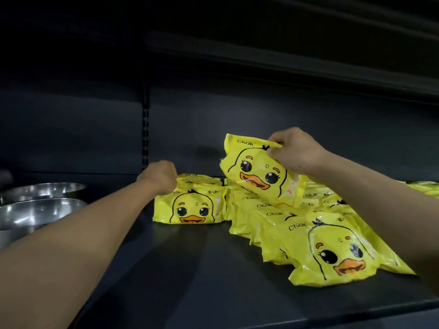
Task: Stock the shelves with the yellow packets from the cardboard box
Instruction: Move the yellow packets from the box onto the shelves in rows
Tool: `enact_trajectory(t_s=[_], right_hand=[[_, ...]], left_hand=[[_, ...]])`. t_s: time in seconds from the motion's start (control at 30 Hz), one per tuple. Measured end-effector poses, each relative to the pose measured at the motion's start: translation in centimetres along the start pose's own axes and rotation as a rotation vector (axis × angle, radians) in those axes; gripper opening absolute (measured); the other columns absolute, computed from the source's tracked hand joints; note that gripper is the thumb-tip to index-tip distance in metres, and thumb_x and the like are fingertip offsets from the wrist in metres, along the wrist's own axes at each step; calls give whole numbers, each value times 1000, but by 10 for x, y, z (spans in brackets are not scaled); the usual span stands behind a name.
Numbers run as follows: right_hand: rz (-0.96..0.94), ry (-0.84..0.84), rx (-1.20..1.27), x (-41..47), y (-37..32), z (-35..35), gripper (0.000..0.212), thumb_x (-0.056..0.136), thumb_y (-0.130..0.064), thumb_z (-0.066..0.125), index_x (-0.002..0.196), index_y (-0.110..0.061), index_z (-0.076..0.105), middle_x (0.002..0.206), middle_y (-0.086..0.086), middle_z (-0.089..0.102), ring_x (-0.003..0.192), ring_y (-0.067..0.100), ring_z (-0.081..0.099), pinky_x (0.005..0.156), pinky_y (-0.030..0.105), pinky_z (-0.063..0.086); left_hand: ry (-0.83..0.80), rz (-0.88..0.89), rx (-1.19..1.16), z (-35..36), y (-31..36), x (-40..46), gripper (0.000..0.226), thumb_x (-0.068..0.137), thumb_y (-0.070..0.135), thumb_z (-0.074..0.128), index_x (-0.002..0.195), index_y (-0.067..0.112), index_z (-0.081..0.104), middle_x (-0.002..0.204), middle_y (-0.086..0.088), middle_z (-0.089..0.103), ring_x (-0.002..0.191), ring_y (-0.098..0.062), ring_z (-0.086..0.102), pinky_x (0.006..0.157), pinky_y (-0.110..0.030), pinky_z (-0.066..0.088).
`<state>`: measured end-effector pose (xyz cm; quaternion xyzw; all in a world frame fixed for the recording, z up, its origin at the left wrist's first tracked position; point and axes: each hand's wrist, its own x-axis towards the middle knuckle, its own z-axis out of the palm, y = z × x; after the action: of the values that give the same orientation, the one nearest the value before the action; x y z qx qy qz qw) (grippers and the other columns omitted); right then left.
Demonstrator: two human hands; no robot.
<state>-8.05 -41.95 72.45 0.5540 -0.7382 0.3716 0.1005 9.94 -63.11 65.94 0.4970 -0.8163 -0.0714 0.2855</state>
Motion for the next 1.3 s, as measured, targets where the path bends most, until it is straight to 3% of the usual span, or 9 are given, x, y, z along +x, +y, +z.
enact_trajectory(t_s=[0.13, 0.33, 0.4, 0.53, 0.67, 0.73, 0.9, 1.17, 1.3], right_hand=[[-29, -57, 42, 12, -26, 18, 17, 91, -12, 51, 95, -14, 68, 96, 7, 68, 91, 25, 64, 80, 37, 54], [-120, -146, -14, 27, -58, 78, 26, 89, -6, 49, 107, -13, 67, 108, 7, 65, 100, 23, 58, 74, 24, 39], [-141, -210, -32, 31, -62, 100, 29, 89, -3, 48, 111, -11, 66, 114, 7, 64, 107, 23, 57, 77, 23, 39], [-159, -293, -119, 34, -61, 131, 29, 92, -6, 49, 117, -12, 63, 124, 6, 60, 109, 22, 55, 78, 21, 37], [-162, -292, -200, 30, -54, 145, 35, 93, -14, 54, 128, -18, 55, 139, 6, 47, 126, 25, 45, 102, 31, 36], [-170, -232, -308, 27, -52, 148, 39, 90, -17, 58, 128, -22, 49, 134, 9, 46, 123, 28, 44, 103, 39, 34], [-155, -155, -429, 10, -44, 136, 58, 83, -18, 65, 132, -16, 36, 133, 14, 36, 128, 31, 32, 102, 42, 33], [-119, -167, -351, -39, -28, 63, 52, 84, -22, 65, 129, -14, 40, 130, 13, 39, 125, 31, 35, 102, 40, 39], [-108, -161, -308, -82, -13, 18, 55, 84, -27, 66, 131, -15, 40, 133, 12, 39, 126, 30, 38, 102, 37, 38]], left_hand=[[25, 1, 57, -31, -6, 3, 26, 83, 3, 56, 107, 8, 64, 111, -9, 62, 98, -23, 60, 88, -34, 53], [59, 5, 127, -65, -13, 2, 23, 82, 4, 60, 104, 7, 65, 109, -9, 62, 84, -21, 55, 77, -30, 50], [71, 30, 145, -69, -15, 0, 19, 80, 3, 59, 98, 8, 64, 104, -8, 62, 85, -22, 57, 80, -30, 51], [42, 49, 191, -68, -18, -9, 28, 78, 4, 60, 105, 10, 63, 108, -8, 62, 96, -25, 60, 89, -38, 54], [9, 48, 195, -60, -21, -18, 30, 81, 4, 59, 110, 13, 60, 111, -7, 59, 100, -26, 59, 91, -40, 52], [-2, 55, 193, -58, -22, -22, 32, 81, 4, 59, 112, 13, 59, 113, -8, 59, 102, -27, 59, 92, -40, 52], [-8, 73, 198, -62, -18, -33, 30, 80, 5, 61, 109, 15, 60, 110, -6, 60, 99, -26, 59, 90, -39, 52], [-12, 101, 171, -68, 19, -81, 26, 83, 4, 58, 108, 13, 61, 109, -6, 60, 98, -26, 59, 88, -38, 53], [-18, 138, 162, -69, 47, -118, 16, 81, 5, 60, 93, 14, 62, 105, -4, 63, 90, -23, 59, 85, -36, 54]])
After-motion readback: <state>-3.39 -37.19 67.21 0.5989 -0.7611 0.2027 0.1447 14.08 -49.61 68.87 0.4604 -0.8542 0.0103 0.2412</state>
